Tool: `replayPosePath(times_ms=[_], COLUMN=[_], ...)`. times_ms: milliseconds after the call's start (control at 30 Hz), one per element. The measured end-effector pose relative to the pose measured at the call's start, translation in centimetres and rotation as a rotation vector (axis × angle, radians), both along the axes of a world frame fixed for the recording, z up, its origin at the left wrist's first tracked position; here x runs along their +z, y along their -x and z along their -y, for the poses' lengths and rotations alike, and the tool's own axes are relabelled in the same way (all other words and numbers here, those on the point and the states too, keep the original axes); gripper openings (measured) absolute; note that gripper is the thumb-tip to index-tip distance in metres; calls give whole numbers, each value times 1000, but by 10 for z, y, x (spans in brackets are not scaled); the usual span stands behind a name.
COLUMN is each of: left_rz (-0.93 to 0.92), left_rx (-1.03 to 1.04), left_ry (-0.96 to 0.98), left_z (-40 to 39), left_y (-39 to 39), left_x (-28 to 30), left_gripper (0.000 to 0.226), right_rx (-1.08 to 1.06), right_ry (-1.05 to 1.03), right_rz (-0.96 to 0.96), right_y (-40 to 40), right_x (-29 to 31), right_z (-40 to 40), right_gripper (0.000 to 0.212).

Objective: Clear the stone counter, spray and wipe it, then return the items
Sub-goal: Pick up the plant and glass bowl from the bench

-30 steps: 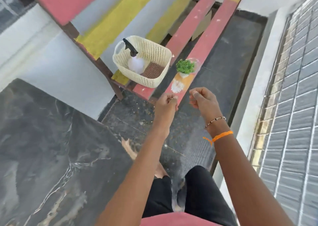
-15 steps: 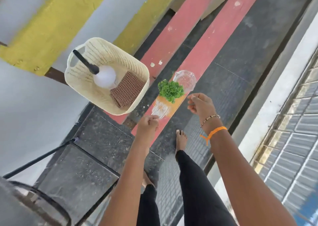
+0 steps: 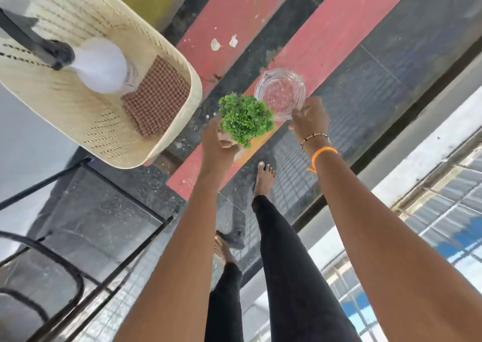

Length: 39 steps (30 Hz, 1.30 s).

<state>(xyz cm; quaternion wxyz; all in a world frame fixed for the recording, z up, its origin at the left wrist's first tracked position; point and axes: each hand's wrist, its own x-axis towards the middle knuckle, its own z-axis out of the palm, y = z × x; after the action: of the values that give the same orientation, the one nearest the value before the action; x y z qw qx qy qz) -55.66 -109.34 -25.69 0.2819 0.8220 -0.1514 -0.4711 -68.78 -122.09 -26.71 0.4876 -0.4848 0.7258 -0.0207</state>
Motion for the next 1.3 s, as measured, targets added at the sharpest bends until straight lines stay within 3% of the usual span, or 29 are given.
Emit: replayPosePath(times_ms=[67,200,500,633,733,933,1167,1300], left_rz=[37,61,105,44,11,24,126,123], left_rx=[-29,-4,-97,-59,71,272,489,476], left_ry=[40,166,170,106,60,98,272,376], left_z=[4,13,6,-20,-52,-136,-248,-308], left_y=[2,6,2,-3,-5,-24,-66,-94], left_x=[-4,-6,0,16,38,108,201,239], left_gripper=[71,37,58,73,71,29,30,29], right_rx=[-29,-114,-163,-125,-63,181,367,364], right_ry=[22,49,88,81,78,118,276,324], right_rz=[36,81,117,64,40,62,187,290], right_y=[1,0,1,1,-5,-40,-110,-141], right_x=[-2,-4,12,30,54,121,205,241], right_z=[-2,-2,-11,-33,-55,-113,-214,-270], right_gripper=[18,11,17,31,32,31,34,26])
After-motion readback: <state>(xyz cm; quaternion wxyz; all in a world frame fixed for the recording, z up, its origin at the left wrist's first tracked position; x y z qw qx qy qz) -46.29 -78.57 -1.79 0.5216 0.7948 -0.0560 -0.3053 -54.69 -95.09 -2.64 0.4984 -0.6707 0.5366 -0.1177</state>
